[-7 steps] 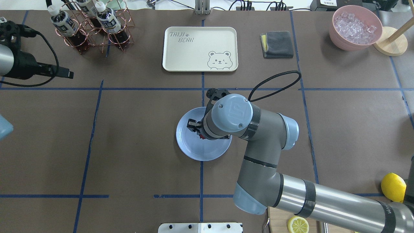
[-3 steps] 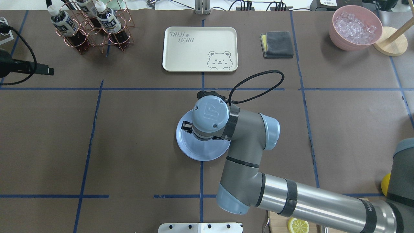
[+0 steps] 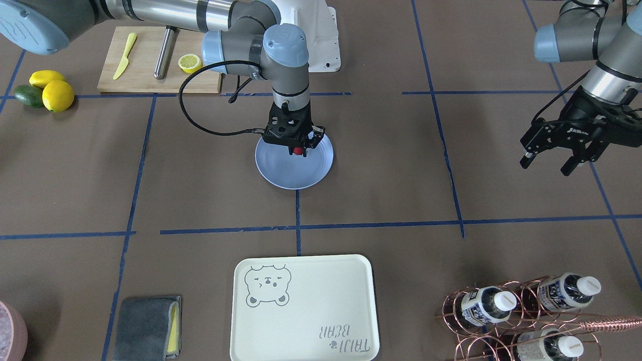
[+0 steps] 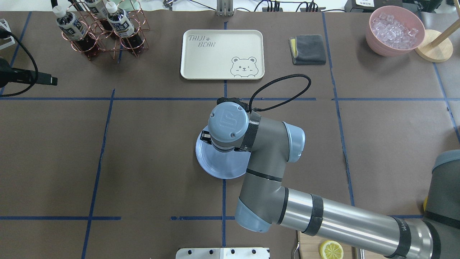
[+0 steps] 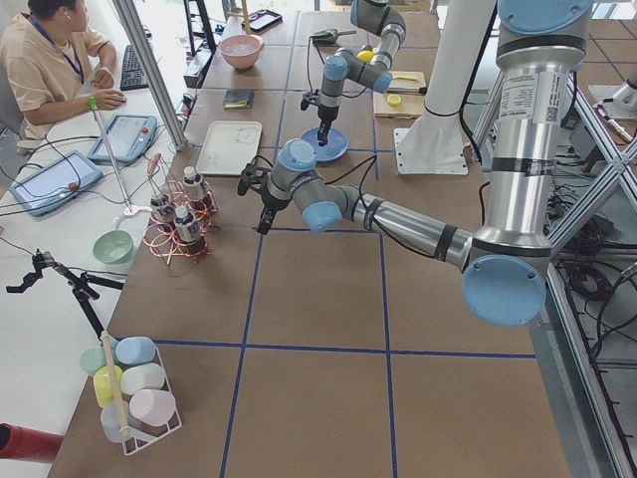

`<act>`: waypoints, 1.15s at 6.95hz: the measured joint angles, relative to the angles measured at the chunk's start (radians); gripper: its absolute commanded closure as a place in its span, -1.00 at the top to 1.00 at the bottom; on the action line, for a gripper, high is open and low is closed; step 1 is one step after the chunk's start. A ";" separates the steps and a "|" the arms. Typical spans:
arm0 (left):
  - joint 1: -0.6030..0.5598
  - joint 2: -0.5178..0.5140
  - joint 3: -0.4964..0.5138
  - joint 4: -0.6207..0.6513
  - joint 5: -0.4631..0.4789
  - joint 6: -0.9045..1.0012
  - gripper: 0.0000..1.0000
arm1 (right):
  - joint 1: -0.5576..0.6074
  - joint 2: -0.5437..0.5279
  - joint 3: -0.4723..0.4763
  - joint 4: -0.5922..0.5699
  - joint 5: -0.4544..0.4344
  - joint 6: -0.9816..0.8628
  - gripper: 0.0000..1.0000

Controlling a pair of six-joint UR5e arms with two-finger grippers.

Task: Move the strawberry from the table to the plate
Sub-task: 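Lower the strawberry onto the plate and open the right gripper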

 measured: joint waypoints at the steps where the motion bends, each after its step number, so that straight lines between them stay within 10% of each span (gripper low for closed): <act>1: 0.000 0.000 -0.001 -0.001 0.000 0.000 1.00 | 0.003 0.002 -0.016 0.001 0.000 -0.008 -1.00; 8: 0.000 -0.001 -0.009 -0.001 0.000 -0.007 1.00 | 0.005 0.003 -0.048 0.002 0.007 -0.024 -1.00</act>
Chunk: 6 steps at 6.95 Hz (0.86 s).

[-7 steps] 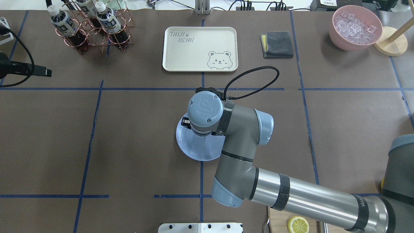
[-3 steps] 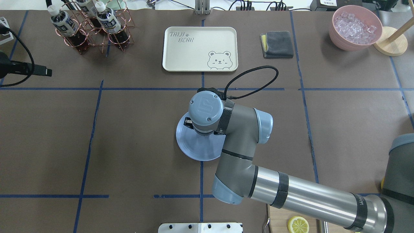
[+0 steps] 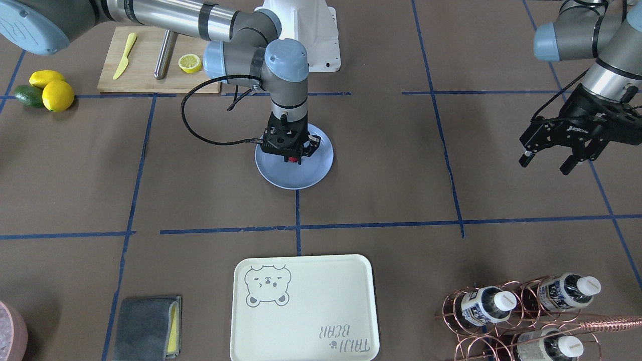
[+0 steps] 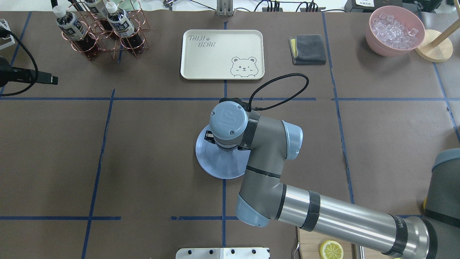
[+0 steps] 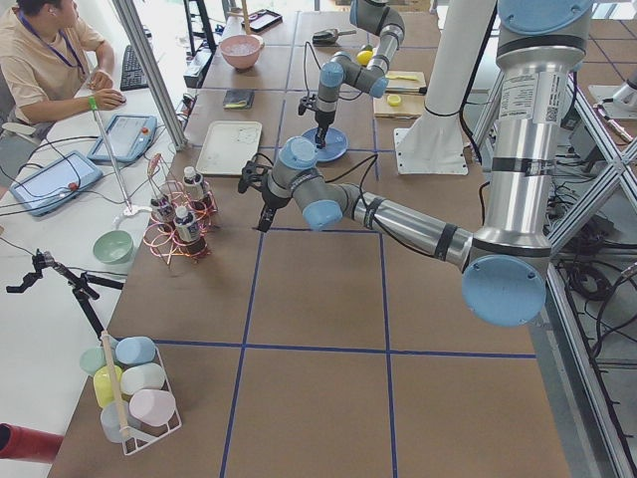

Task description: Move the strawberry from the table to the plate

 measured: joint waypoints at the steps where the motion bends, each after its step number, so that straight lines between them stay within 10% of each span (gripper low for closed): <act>1: 0.000 0.000 0.000 0.000 0.000 0.000 1.00 | 0.000 0.000 -0.001 0.000 0.001 0.000 0.20; 3: 0.000 0.000 -0.001 0.000 0.000 0.000 1.00 | -0.001 0.000 -0.002 0.000 0.001 -0.001 1.00; 6: 0.001 0.000 -0.001 0.000 0.000 -0.003 1.00 | 0.000 0.006 0.000 -0.001 0.002 -0.002 1.00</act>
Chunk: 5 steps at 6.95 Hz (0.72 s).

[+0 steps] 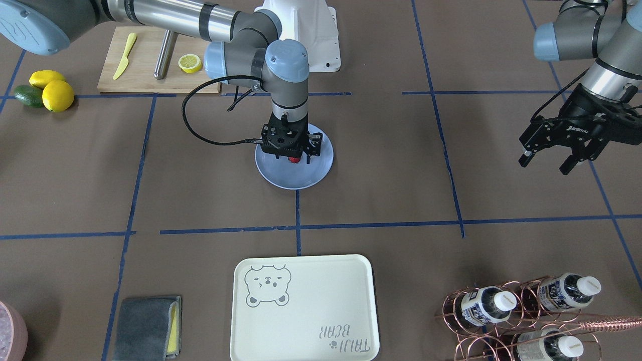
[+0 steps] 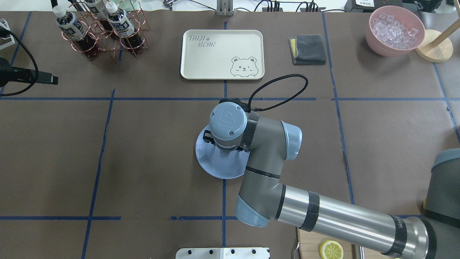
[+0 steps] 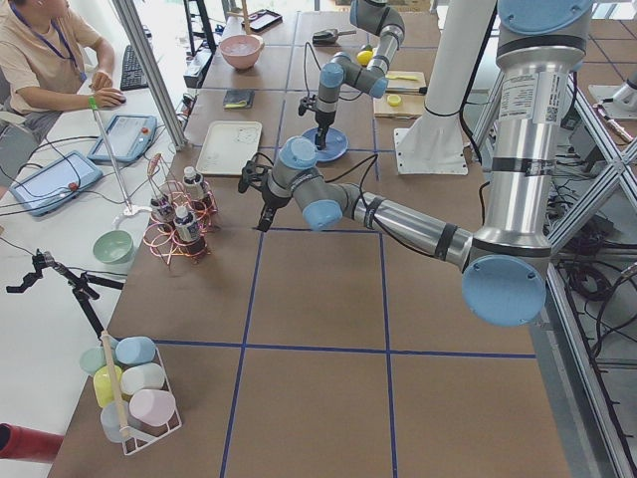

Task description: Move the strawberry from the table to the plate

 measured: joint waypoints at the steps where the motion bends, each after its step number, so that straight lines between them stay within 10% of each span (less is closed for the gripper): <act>1: 0.000 0.000 0.000 0.000 0.000 0.001 1.00 | 0.012 0.004 0.016 -0.001 0.013 -0.003 1.00; 5: -0.100 0.030 0.013 0.006 -0.174 0.222 1.00 | 0.196 -0.339 0.434 -0.014 0.193 -0.186 1.00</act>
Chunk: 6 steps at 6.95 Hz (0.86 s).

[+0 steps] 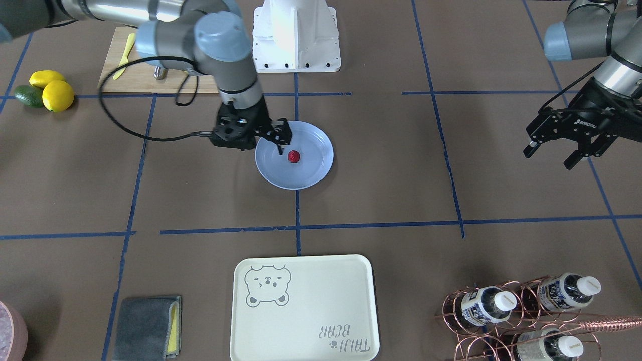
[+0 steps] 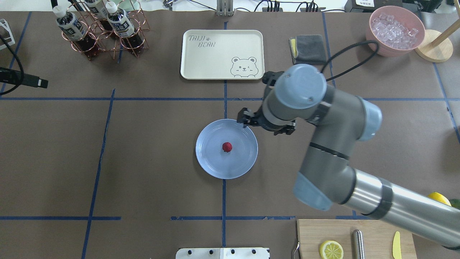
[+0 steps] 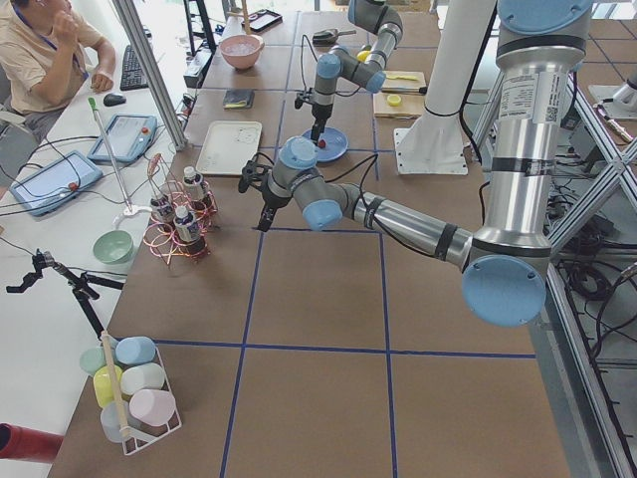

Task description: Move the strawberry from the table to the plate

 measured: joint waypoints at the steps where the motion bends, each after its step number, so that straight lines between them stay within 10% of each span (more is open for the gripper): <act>1: -0.031 0.018 0.010 0.004 -0.018 0.098 1.00 | 0.063 -0.125 0.089 0.006 0.043 -0.093 1.00; 3: -0.105 0.027 0.024 0.105 -0.027 0.289 1.00 | 0.221 -0.316 0.158 0.021 0.128 -0.332 1.00; 6: -0.310 -0.041 -0.029 0.580 -0.029 0.634 1.00 | 0.542 -0.509 0.096 0.026 0.345 -0.790 1.00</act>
